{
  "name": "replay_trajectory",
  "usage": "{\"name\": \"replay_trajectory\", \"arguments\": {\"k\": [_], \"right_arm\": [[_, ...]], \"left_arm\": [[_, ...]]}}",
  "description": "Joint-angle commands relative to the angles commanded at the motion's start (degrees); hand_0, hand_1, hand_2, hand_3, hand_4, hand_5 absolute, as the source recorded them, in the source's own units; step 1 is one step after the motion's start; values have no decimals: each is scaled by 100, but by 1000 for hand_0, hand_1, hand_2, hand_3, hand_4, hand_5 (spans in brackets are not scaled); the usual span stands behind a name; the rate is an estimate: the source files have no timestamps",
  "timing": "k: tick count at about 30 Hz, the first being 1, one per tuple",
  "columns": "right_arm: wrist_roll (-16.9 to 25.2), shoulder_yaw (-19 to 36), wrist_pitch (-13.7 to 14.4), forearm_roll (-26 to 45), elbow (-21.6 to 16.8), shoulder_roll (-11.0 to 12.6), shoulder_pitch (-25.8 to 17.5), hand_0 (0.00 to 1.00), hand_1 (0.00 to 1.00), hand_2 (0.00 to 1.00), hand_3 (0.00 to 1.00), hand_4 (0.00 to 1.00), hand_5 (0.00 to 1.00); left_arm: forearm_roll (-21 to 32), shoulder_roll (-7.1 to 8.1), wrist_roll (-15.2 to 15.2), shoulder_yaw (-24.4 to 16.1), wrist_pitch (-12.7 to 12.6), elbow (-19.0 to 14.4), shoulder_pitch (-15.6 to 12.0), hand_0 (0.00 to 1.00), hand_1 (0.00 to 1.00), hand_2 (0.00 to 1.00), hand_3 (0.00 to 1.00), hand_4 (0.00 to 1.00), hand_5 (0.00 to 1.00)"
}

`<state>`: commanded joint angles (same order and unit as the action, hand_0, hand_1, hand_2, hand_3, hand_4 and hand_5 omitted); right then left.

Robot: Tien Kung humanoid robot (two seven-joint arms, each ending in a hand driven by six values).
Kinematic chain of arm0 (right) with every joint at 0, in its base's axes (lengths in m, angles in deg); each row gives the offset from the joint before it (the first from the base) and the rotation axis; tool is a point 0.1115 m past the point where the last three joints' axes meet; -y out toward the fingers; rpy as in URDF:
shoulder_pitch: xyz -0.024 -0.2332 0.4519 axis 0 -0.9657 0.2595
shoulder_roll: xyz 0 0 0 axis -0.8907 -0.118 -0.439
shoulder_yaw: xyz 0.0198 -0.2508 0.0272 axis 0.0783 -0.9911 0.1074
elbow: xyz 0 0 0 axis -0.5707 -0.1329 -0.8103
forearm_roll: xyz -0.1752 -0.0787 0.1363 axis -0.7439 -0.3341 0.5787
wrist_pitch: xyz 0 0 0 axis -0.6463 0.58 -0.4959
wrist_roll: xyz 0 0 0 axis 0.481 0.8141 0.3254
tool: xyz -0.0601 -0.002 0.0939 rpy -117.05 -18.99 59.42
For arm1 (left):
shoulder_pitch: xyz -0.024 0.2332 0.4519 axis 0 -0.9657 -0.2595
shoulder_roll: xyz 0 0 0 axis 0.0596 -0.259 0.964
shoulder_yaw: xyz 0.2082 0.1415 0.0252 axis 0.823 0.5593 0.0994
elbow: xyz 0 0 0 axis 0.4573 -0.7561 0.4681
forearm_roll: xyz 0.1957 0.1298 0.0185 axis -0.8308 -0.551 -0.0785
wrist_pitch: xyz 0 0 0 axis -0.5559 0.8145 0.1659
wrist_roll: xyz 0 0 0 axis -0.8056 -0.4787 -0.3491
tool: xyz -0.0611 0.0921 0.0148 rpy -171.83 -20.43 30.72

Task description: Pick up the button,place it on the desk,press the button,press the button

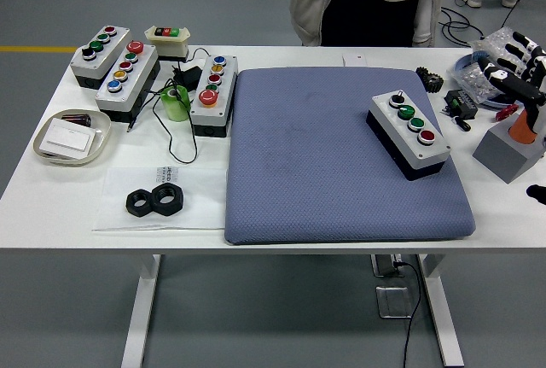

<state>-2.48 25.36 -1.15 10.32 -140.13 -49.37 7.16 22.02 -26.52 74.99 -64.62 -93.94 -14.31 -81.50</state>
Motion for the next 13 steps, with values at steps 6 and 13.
{"name": "replay_trajectory", "arguments": {"k": [6,13], "right_arm": [[32,51,-109,804,56,-28,5,983,885,947,981,818,153],[11,54,-140,968,53,-8,10,979,881,944,961,797,269]], "left_arm": [[62,5,23,45,-3,-7,12,750,788,863,782,549,998],[74,2,17,45,1,-7,40,750,788,863,781,549,998]]}}
